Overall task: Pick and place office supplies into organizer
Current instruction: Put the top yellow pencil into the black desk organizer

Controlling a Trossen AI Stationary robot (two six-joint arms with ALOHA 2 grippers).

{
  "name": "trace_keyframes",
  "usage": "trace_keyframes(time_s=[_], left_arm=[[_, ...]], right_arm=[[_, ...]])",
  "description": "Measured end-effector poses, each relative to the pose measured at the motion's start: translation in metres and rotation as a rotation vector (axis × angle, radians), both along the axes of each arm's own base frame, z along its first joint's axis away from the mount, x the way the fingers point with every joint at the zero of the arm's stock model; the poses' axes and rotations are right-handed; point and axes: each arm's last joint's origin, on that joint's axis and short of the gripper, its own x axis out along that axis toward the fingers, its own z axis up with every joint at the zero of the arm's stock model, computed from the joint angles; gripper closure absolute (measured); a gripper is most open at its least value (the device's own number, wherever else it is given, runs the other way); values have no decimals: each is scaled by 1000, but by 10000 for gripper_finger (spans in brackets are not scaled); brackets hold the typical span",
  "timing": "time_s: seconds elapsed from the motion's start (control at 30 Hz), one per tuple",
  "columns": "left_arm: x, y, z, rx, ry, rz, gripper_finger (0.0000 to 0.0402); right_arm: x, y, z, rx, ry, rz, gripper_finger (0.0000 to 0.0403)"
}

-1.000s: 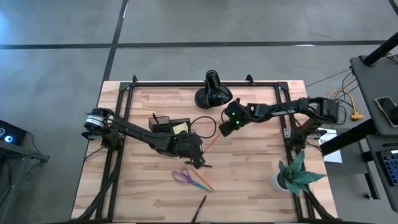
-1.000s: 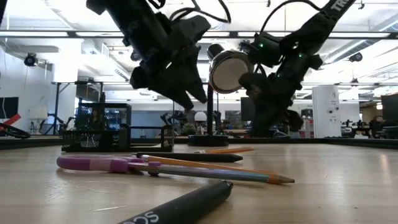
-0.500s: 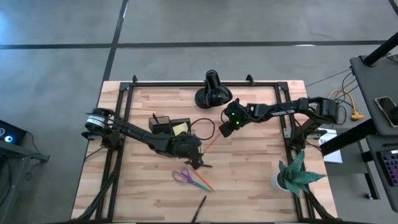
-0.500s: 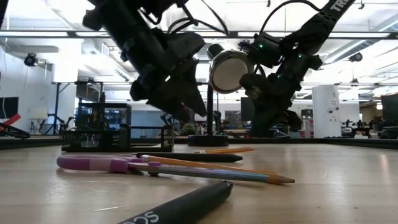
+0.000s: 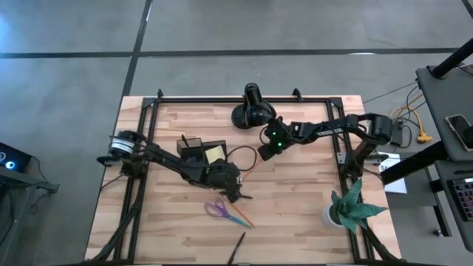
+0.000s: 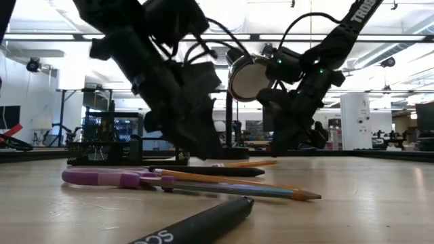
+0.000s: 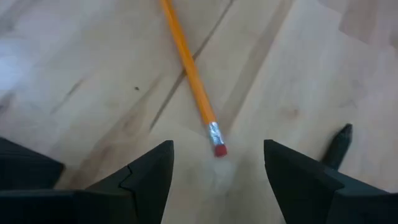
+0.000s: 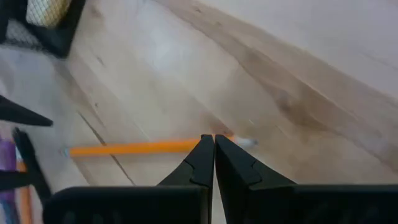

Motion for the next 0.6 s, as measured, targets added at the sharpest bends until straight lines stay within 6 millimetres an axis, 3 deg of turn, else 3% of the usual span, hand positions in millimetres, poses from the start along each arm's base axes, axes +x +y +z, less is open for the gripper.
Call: trace_keyframes(time_s=[0.17, 0.43, 0.6], left_arm=[[4, 6, 12, 24, -54, 43, 172], [8, 11, -10, -14, 4, 22, 172], [13, 11, -5, -21, -26, 22, 172]], right_arm=[[1, -2, 9, 9, -46, -1, 394], [-3, -8, 3, 15, -17, -8, 394], [-3, -8, 3, 26, -17, 10, 394]])
